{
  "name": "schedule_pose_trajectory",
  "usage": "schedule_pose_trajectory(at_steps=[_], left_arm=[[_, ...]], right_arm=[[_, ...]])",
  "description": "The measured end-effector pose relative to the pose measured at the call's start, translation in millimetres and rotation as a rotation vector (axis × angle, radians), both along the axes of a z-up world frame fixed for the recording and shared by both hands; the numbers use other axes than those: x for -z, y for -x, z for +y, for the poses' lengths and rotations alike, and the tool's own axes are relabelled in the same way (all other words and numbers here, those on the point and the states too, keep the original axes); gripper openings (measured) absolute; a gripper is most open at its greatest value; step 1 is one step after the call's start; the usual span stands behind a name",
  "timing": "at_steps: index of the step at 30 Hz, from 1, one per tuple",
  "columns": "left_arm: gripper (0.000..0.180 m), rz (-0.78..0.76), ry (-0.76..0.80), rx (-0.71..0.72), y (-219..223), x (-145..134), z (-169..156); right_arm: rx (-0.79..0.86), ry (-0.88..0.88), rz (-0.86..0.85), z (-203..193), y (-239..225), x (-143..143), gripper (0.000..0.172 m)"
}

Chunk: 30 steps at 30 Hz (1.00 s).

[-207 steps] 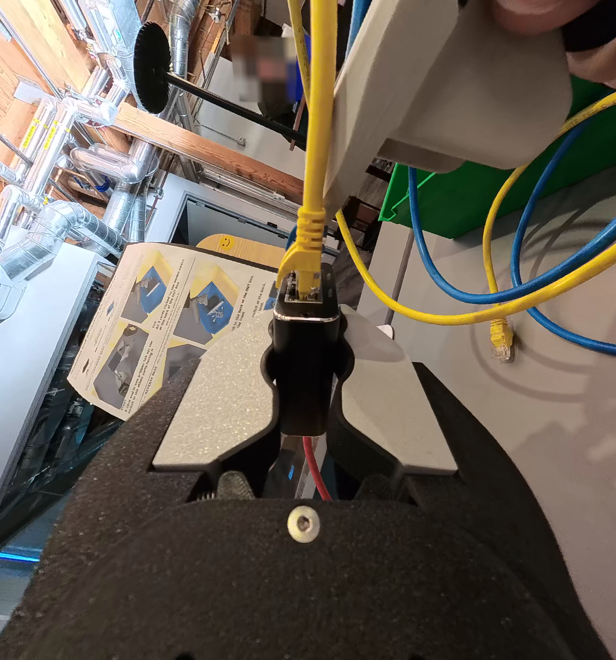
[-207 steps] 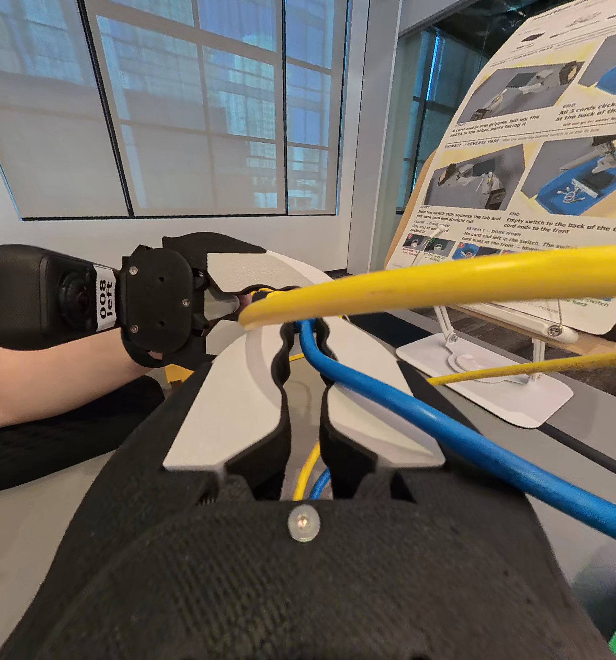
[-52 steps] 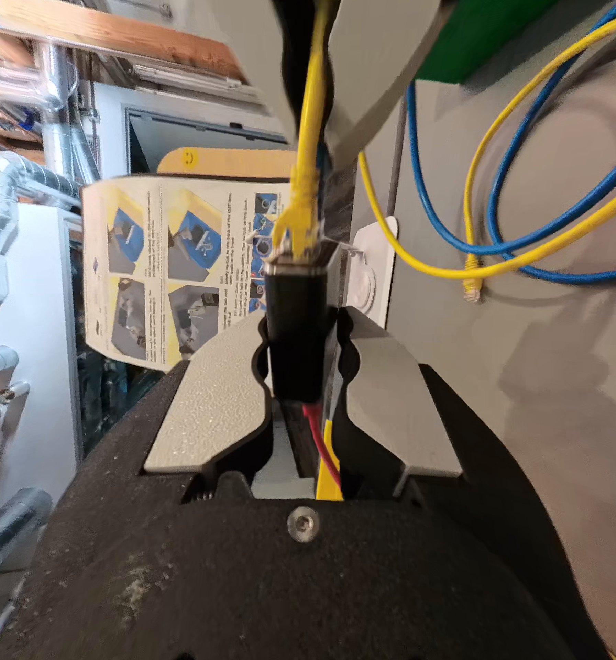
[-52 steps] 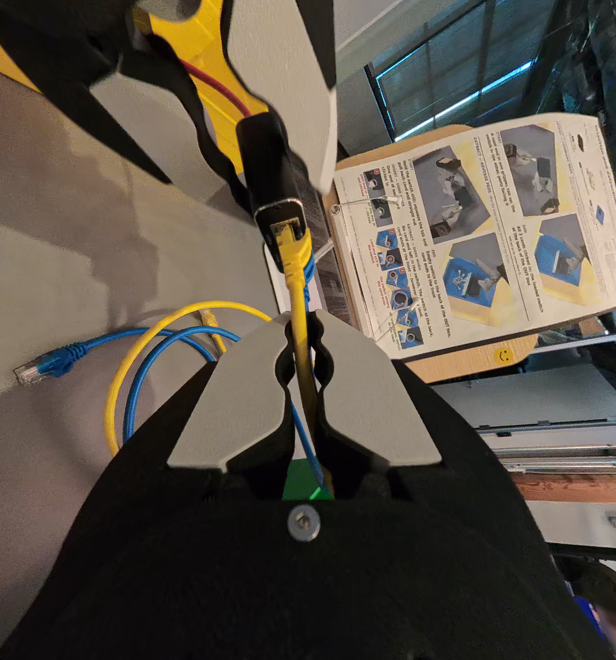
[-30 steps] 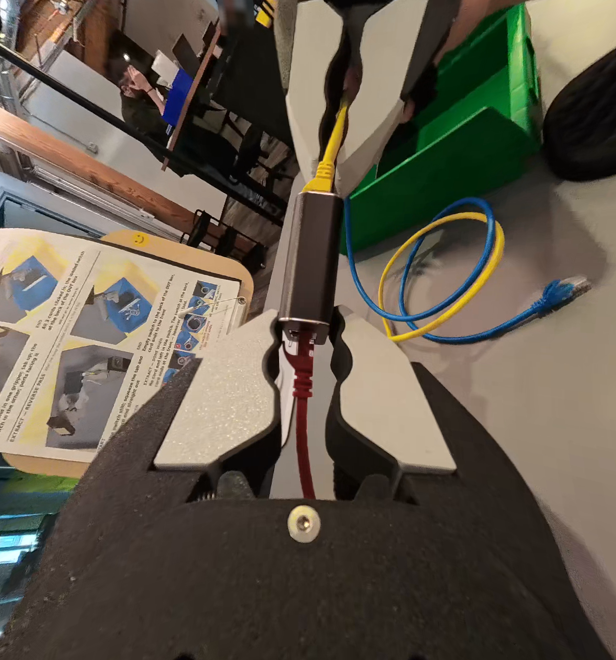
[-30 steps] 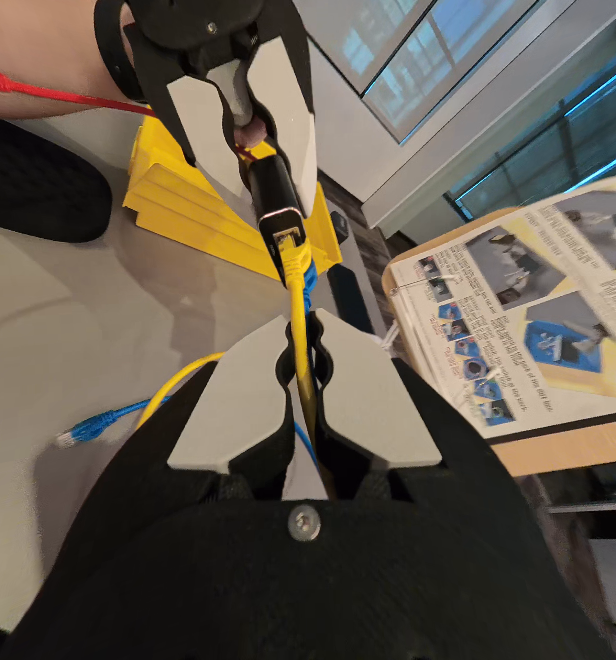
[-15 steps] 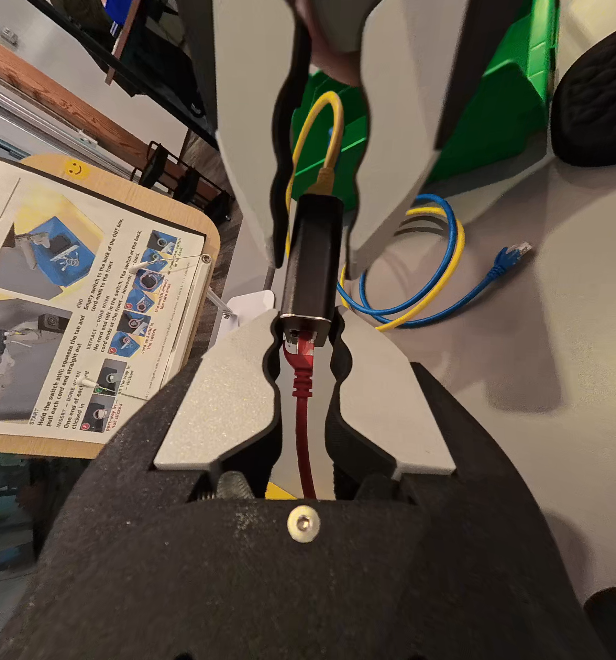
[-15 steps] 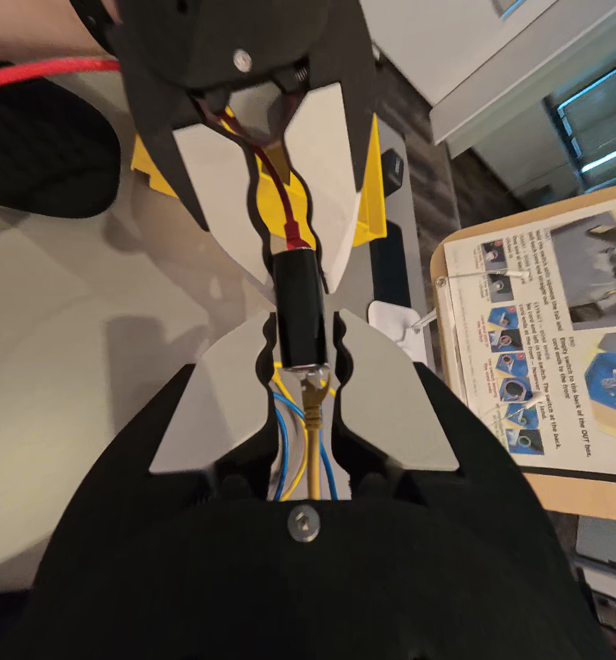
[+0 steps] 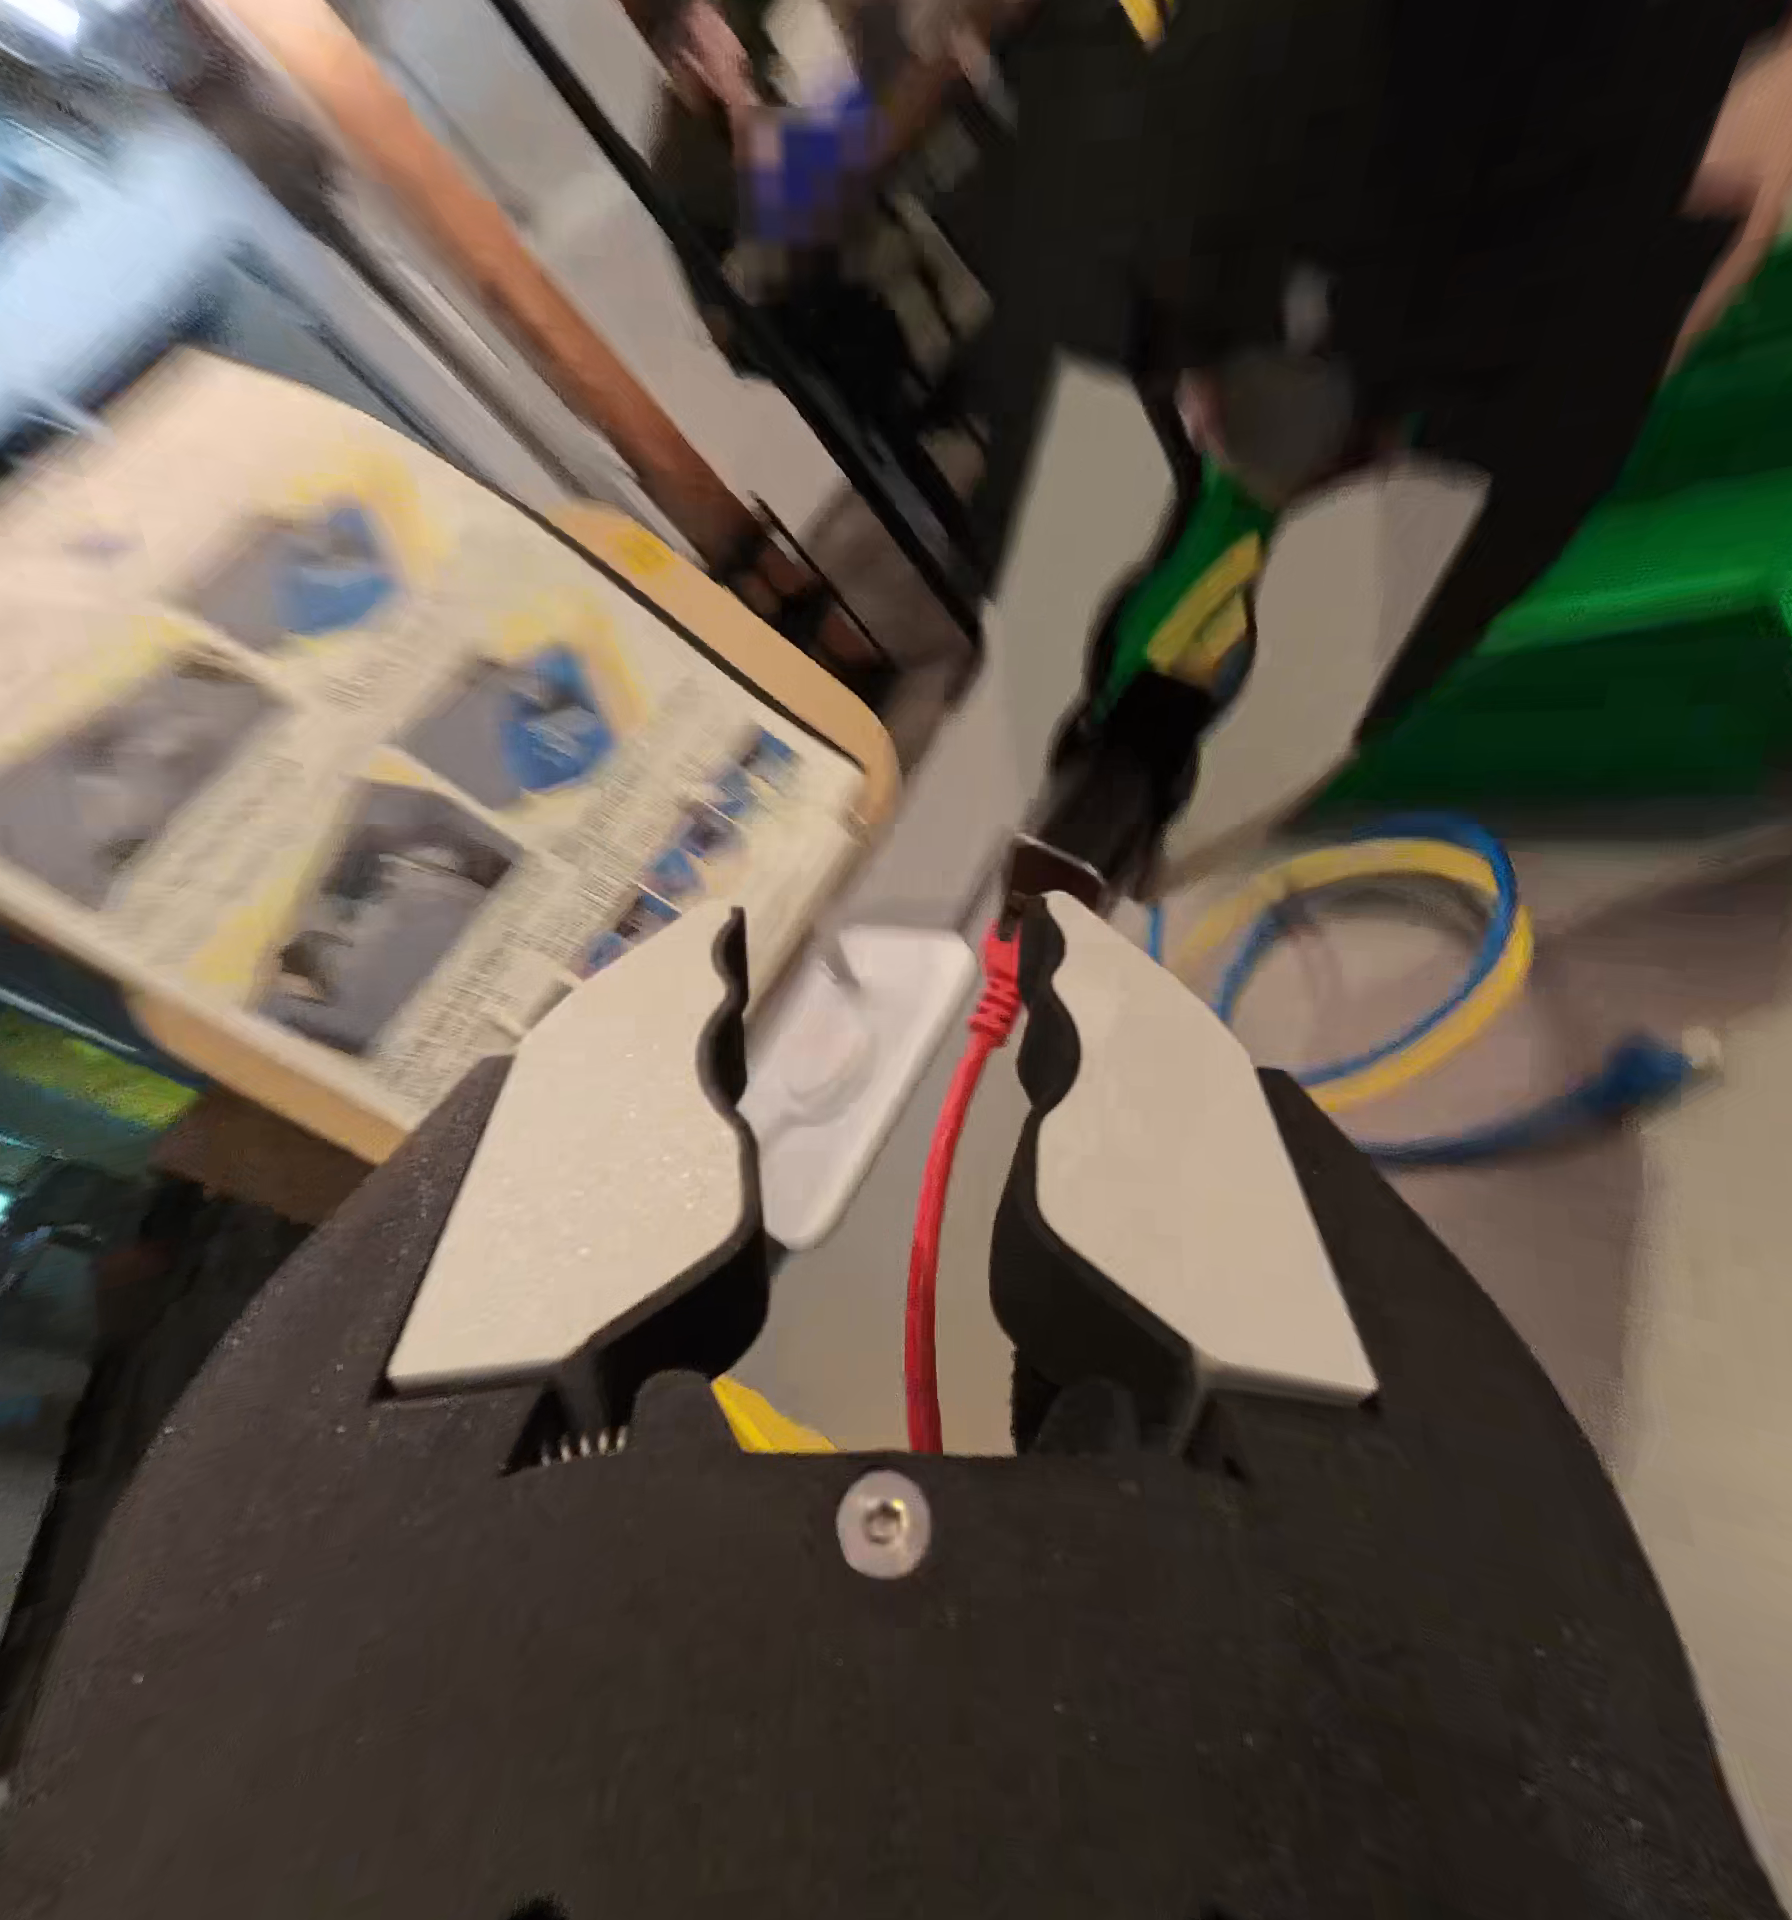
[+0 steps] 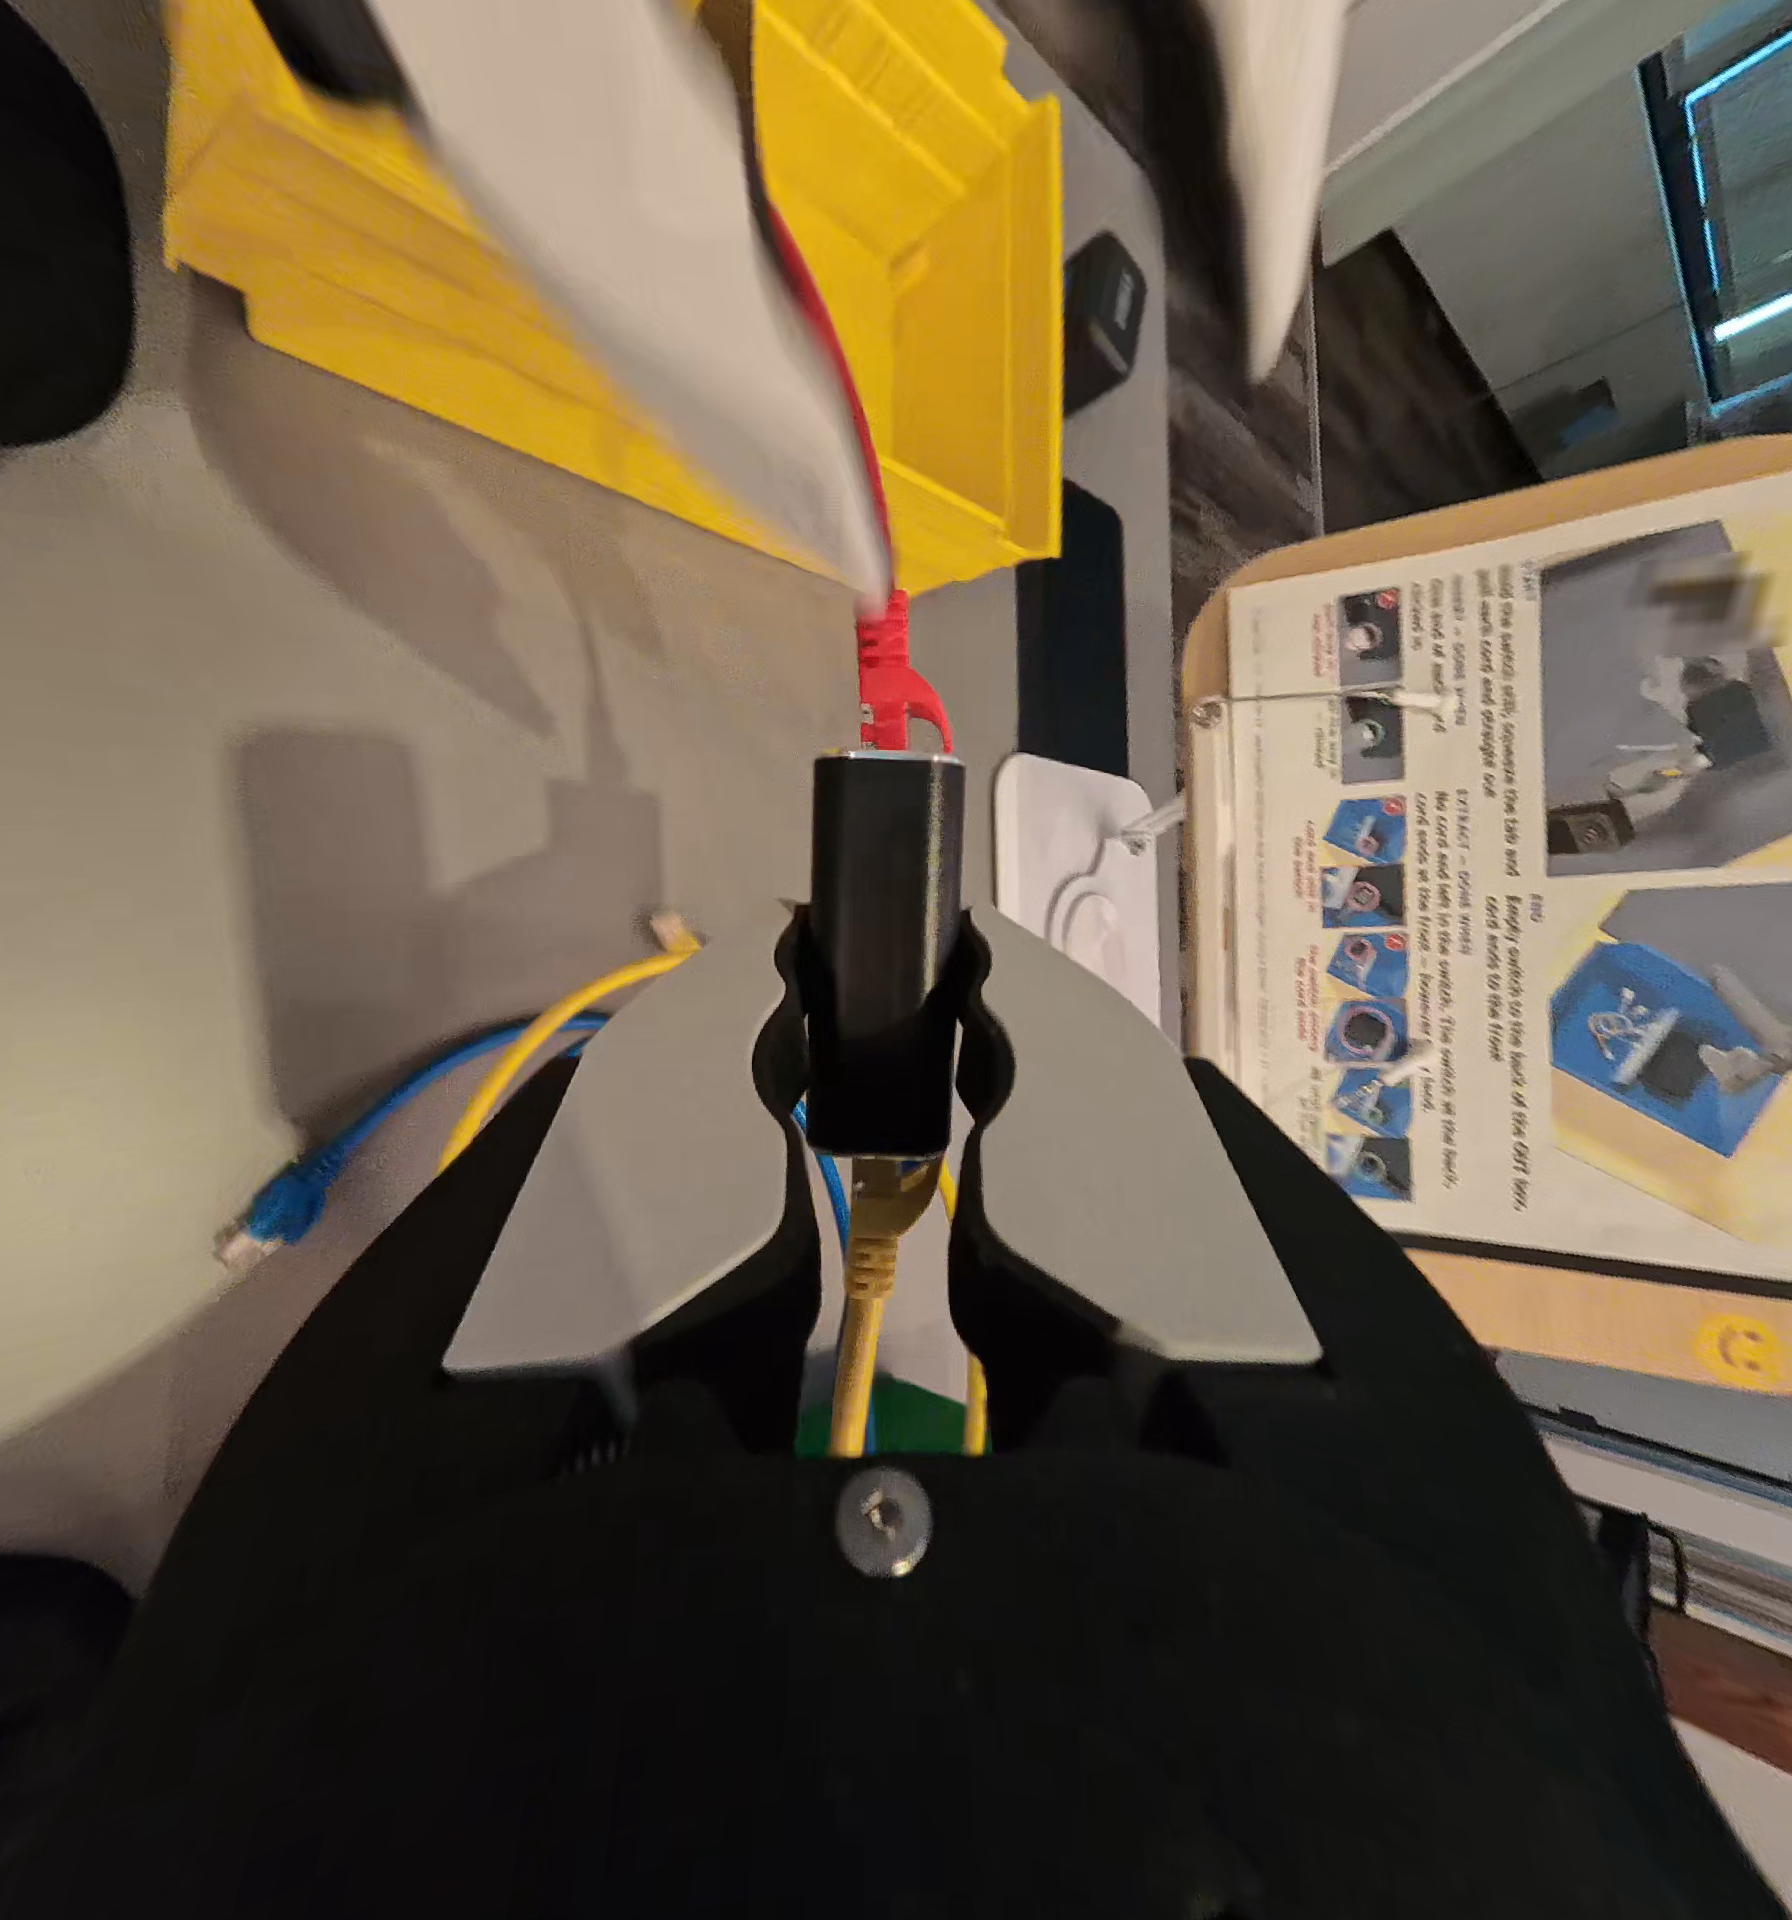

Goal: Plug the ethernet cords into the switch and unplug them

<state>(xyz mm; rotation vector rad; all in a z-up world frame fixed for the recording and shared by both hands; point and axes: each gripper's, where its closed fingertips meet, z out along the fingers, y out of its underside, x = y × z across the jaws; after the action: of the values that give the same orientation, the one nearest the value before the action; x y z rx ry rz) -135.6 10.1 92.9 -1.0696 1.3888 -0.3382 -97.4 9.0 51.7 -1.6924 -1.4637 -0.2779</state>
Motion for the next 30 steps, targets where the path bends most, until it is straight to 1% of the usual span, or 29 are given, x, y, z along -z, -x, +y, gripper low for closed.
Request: schedule_pose_trajectory(at_steps=[1, 3, 4, 6, 9, 11, 14, 16, 19, 22, 25, 27, 30], left_arm=[[0.045, -0.112, -0.010, -0.006, 11.5, -26.4, -7.0], [0.046, -0.269, -0.010, -0.004, 39.3, -68.3, -24.4], [0.049, -0.301, -0.008, -0.009, 52.4, -81.3, -31.3], [0.052, -0.319, -0.007, -0.021, 73.5, -95.2, -41.2], [0.053, -0.355, -0.038, -0.040, 94.2, -108.7, -48.4], [0.052, -0.375, -0.043, -0.036, 99.6, -113.3, -51.5], [0.056, -0.345, -0.026, -0.036, 96.9, -108.7, -50.6], [0.058, -0.319, -0.028, -0.061, 94.2, -104.0, -44.5], [0.059, -0.299, -0.003, -0.056, 88.7, -98.1, -40.8], [0.060, -0.291, -0.002, -0.063, 87.6, -96.3, -38.4], [0.059, -0.285, -0.001, -0.061, 87.9, -95.5, -38.8], [0.058, -0.277, -0.004, -0.068, 88.3, -94.6, -37.5], [0.059, -0.260, 0.000, -0.072, 87.4, -91.7, -36.3]], right_arm=[[0.013, 0.000, -0.008, 2.0, -5.2, -7.7, 0.025], [0.033, -0.011, -0.002, 5.4, -12.5, -29.9, 0.025], [0.044, -0.022, -0.004, 6.8, -16.1, -43.8, 0.025], [0.065, -0.050, -0.009, 8.2, -21.8, -75.8, 0.025], [0.107, -0.095, -0.011, 9.8, -29.9, -129.1, 0.025], [0.137, -0.135, -0.020, 11.4, -34.8, -165.1, 0.025], [0.208, -0.198, -0.065, 15.7, -45.3, -216.5, 0.025], [0.264, -0.227, -0.085, 20.0, -55.5, -247.9, 0.025], [0.372, -0.251, -0.125, 27.5, -83.4, -283.0, 0.025], [0.462, -0.252, -0.139, 30.3, -114.4, -300.5, 0.025], [0.529, -0.237, -0.125, 29.7, -143.9, -303.7, 0.026], [0.571, -0.216, -0.101, 29.7, -163.3, -298.1, 0.026], [0.624, -0.177, -0.084, 30.9, -191.1, -278.8, 0.026]])
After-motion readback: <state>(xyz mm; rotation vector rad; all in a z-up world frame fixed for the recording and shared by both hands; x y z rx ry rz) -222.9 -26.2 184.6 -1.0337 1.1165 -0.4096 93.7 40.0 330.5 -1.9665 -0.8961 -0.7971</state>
